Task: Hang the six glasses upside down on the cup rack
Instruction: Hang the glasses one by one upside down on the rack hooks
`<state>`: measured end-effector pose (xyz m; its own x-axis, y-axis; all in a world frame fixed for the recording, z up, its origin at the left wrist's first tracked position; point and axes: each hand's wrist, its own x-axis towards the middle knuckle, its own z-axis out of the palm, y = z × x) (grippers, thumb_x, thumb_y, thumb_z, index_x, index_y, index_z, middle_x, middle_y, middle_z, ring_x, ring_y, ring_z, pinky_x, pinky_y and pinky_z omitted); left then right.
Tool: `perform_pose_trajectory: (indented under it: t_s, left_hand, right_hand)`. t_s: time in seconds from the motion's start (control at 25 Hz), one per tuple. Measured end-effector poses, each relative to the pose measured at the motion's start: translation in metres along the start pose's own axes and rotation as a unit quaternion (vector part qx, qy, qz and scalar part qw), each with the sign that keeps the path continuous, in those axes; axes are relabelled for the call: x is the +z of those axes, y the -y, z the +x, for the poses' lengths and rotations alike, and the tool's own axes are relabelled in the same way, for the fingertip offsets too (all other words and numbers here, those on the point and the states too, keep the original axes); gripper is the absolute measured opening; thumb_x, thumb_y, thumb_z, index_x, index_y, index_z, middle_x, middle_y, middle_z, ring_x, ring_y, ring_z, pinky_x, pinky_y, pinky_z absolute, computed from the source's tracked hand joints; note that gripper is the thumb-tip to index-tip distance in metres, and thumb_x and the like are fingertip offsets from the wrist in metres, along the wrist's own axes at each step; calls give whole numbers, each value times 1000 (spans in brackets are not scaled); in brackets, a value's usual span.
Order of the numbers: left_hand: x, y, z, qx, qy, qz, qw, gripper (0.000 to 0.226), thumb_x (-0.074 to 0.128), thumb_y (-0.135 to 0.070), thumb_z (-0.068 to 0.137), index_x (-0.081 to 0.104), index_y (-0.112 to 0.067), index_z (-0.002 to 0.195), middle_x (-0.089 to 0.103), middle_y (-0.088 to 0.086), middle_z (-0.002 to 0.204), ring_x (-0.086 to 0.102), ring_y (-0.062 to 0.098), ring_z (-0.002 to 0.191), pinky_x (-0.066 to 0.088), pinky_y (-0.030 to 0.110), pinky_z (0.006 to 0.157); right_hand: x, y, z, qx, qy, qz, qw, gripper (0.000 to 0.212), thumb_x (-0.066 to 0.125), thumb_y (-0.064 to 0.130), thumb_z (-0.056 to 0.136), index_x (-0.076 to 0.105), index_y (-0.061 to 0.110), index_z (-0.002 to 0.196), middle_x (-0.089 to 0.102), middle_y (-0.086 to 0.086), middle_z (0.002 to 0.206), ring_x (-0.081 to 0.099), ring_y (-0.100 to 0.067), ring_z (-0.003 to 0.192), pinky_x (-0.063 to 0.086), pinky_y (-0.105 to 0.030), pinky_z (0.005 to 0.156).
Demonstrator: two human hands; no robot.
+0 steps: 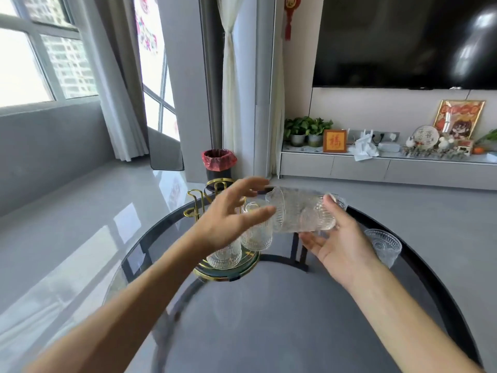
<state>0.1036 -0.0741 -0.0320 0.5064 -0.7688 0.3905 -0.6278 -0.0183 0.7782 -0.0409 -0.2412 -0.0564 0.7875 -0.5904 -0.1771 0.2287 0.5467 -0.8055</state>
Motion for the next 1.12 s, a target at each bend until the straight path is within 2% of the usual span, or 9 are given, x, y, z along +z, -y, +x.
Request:
perform_pose_trajectory:
  t_s: [0.08,0.2,0.32,0.44,0.56,0.6,0.72,0.88,1.12]
  left_hand:
    - [-30,20,16,-12,-82,144,986,58,55,-53,87,55,-25,138,58,-6,135,54,15,124,45,43,104]
    - [-51,50,25,-36,-18,297,954,66,34,-48,94,36,-18,152,37,6,157,34,24,142,28,41,113]
    - [-54,75,24,-7,-8,296,955,64,32,-45,96,30,-21,155,33,4,160,35,21,142,29,40,113]
    - [-53,88,25,14,-31,283,958,61,34,-43,97,31,-24,154,32,-1,160,39,17,141,32,41,114]
    - [-57,93,25,38,-32,276,960,58,34,-43,98,33,-26,154,34,-5,159,40,15,140,34,42,113]
    - [-58,94,25,48,-32,278,959,58,34,-42,98,33,-26,153,36,-5,158,39,14,140,34,42,113]
    - [-59,96,25,61,-33,278,958,58,34,-41,97,36,-23,152,40,-4,156,42,15,138,37,41,111]
    - [-59,97,24,78,-43,273,958,55,34,-38,98,40,-21,149,46,-4,151,49,15,130,42,40,104]
    - [-59,97,25,72,-44,265,961,52,33,-38,98,39,-26,149,45,-6,152,47,11,130,39,40,105]
  right_hand:
    - [17,18,21,-73,-34,-54,995,52,77,37,75,60,17,120,65,-10,122,66,-31,84,55,-37,69]
    - [46,42,54,-201,-53,-187,960,36,79,30,75,61,23,105,66,-2,115,66,-25,90,57,-33,61]
    - [75,49,95,-297,9,-376,878,35,81,22,74,63,22,104,63,9,114,59,-11,105,54,-32,73]
    - [95,38,130,-309,78,-512,798,43,83,18,72,64,18,110,61,10,117,51,-6,115,39,-30,91]
    - [96,28,151,-294,143,-590,738,47,82,19,73,65,24,116,63,29,99,54,20,81,39,-28,93]
    - [95,25,158,-287,156,-608,724,48,82,19,73,64,26,117,64,24,109,51,24,75,40,-31,98]
    - [94,16,171,-259,188,-664,676,54,83,20,73,62,30,122,57,0,135,51,-4,121,33,-41,110]
    - [98,-1,182,-224,223,-744,589,60,84,24,70,61,33,124,58,4,134,49,-16,124,36,-41,106]
    - [101,-1,192,-128,200,-734,637,39,87,18,66,64,38,90,54,1,135,46,-19,124,34,-34,98]
